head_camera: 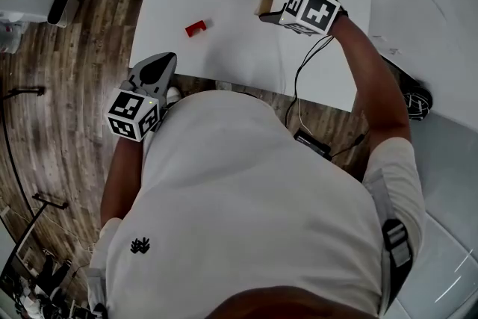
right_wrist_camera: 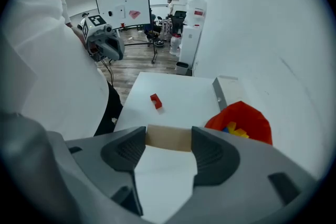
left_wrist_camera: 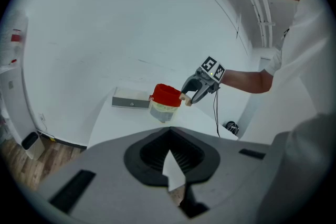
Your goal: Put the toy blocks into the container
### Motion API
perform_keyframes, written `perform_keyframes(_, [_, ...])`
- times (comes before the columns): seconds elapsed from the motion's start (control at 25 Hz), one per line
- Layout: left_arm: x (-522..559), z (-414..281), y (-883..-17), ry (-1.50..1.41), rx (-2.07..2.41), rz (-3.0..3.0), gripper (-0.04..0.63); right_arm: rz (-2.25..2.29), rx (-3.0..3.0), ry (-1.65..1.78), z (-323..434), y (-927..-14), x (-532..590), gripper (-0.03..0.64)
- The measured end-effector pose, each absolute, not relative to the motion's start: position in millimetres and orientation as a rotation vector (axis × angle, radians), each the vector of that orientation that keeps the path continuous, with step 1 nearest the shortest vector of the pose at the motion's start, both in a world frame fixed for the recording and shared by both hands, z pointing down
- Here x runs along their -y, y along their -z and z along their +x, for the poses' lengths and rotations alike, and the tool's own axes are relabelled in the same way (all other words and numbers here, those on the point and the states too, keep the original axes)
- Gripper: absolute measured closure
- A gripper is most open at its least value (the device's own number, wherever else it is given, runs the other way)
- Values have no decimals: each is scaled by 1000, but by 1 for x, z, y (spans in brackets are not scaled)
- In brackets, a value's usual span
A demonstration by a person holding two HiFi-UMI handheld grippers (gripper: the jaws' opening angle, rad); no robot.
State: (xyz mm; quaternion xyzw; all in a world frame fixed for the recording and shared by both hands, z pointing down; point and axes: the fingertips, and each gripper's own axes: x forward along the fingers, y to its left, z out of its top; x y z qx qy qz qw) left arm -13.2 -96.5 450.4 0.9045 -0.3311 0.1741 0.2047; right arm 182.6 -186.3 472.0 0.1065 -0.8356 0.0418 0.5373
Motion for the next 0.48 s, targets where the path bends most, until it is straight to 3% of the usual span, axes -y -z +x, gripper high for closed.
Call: perform_keyframes(0.48, [102, 2, -452, -487, 943, 2513, 589, 392, 1952, -98, 240, -448, 287, 341])
